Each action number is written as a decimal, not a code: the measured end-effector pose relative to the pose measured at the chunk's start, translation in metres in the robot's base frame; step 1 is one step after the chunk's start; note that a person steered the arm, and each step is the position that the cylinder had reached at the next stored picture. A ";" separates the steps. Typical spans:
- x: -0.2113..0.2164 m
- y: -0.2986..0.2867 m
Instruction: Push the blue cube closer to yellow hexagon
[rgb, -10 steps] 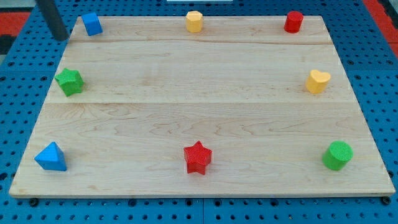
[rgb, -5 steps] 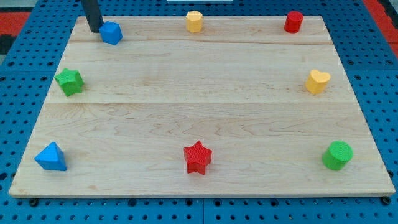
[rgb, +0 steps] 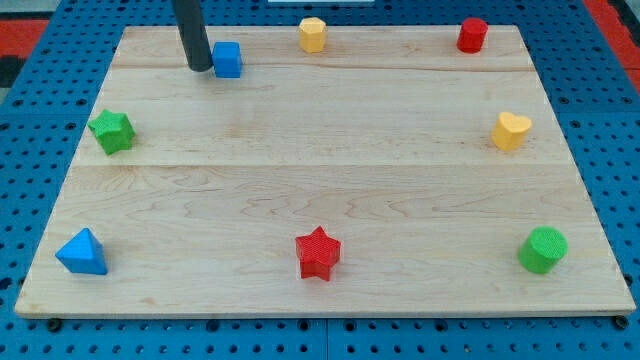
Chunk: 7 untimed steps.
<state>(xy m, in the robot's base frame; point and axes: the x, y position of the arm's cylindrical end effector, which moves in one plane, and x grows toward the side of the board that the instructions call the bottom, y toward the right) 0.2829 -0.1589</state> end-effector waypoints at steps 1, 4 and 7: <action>0.000 0.023; -0.029 0.038; -0.048 0.075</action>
